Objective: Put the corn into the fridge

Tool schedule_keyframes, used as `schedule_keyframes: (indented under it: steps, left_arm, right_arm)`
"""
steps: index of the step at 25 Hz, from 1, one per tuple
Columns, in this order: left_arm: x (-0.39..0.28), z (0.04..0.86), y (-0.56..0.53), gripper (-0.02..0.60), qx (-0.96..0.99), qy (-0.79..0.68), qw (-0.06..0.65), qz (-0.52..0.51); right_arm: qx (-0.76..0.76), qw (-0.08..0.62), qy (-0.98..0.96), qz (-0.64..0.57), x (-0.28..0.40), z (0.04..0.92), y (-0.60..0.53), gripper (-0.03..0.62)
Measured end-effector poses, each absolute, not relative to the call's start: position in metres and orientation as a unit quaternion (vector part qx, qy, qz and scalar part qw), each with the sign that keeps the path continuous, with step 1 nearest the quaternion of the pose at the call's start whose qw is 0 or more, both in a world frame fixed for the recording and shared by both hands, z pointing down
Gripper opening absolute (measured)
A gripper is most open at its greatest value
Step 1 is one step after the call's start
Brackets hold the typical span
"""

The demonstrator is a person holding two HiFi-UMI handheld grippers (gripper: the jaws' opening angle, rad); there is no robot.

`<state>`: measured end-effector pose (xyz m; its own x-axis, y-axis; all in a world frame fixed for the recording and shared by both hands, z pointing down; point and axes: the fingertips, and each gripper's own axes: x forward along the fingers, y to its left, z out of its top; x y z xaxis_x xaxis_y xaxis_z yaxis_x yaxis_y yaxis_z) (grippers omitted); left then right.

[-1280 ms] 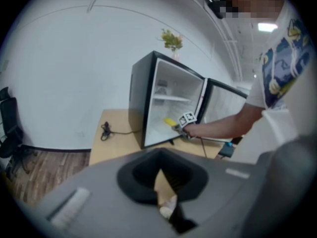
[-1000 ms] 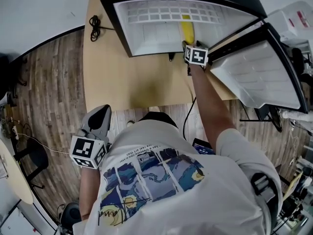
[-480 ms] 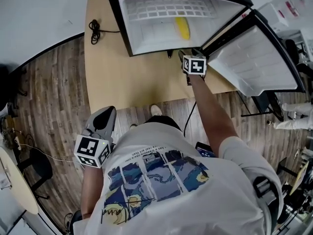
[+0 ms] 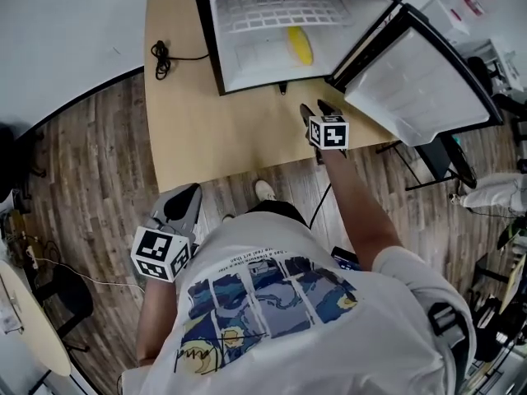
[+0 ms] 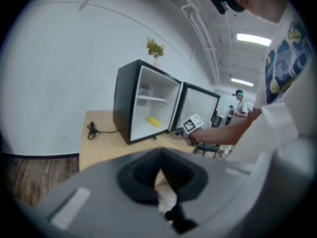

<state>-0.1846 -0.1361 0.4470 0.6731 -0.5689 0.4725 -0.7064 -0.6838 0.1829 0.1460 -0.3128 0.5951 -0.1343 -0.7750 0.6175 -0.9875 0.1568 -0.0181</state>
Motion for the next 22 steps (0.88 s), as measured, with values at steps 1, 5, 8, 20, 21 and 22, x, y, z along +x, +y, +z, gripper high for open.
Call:
schedule_keyframes:
  steps: [1,5,8,20,21,22]
  left_arm:
    - [-0.186,0.447,-0.133,0.009,0.899,-0.352,0.178,0.192]
    - [-0.192,0.448,-0.122,0.009,0.903,-0.342,0.176,0.189]
    - [-0.194,0.451,-0.112,0.009,0.907,-0.333,0.177,0.187]
    - [-0.199,0.467,-0.077,0.009,0.922,-0.289,0.182,0.184]
    - [-0.196,0.466,-0.075,0.009,0.923,-0.286,0.179,0.183]
    - [-0.194,0.465,-0.074,0.009,0.925,-0.283,0.177,0.182]
  right_arm:
    - [0.612,0.24,-0.721,0.22,0.143,0.592,-0.305,0.201]
    - [0.611,0.217,-0.729,0.22,0.126,0.573,-0.274,0.158]
    - [0.61,0.211,-0.733,0.214,0.114,0.561,-0.246,0.076]
    - [0.575,0.211,-0.767,0.193,0.048,0.523,-0.147,0.024]
    - [0.569,0.215,-0.771,0.189,0.044,0.522,-0.14,0.023]
    - [0.564,0.216,-0.775,0.187,0.039,0.521,-0.133,0.023]
